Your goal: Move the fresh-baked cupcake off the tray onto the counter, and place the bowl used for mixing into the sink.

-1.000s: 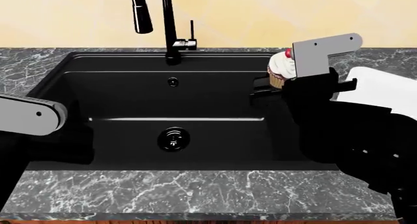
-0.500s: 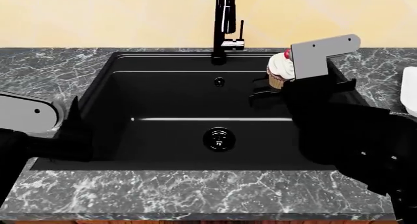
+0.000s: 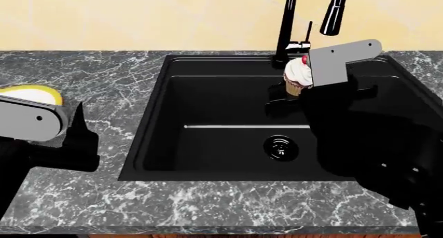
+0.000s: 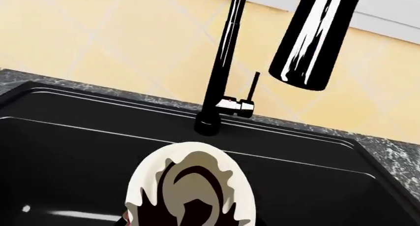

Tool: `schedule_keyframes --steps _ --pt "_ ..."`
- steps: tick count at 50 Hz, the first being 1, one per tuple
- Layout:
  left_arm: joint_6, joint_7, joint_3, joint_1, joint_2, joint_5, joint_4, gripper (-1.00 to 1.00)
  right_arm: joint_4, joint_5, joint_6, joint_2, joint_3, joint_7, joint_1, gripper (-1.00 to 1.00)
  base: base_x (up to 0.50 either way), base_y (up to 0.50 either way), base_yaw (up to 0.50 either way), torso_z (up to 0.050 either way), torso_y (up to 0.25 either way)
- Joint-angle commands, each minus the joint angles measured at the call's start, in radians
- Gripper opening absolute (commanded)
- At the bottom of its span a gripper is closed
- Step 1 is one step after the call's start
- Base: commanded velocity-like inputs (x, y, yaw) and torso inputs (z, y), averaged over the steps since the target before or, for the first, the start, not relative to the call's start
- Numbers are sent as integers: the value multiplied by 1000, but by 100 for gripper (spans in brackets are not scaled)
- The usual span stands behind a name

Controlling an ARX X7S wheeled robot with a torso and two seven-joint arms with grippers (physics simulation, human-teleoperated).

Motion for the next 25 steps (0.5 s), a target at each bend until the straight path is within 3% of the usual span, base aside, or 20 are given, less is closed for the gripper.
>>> schedule_keyframes --steps 1,25 --pt "2 1 -1 1 -2 1 0 100 -1 -18 5 2 1 -10 -2 -100 0 500 0 0 0" --pt "9 12 -9 10 -6 11 -1 100 -9 -12 10 7 3 -11 5 -100 0 500 0 0 0"
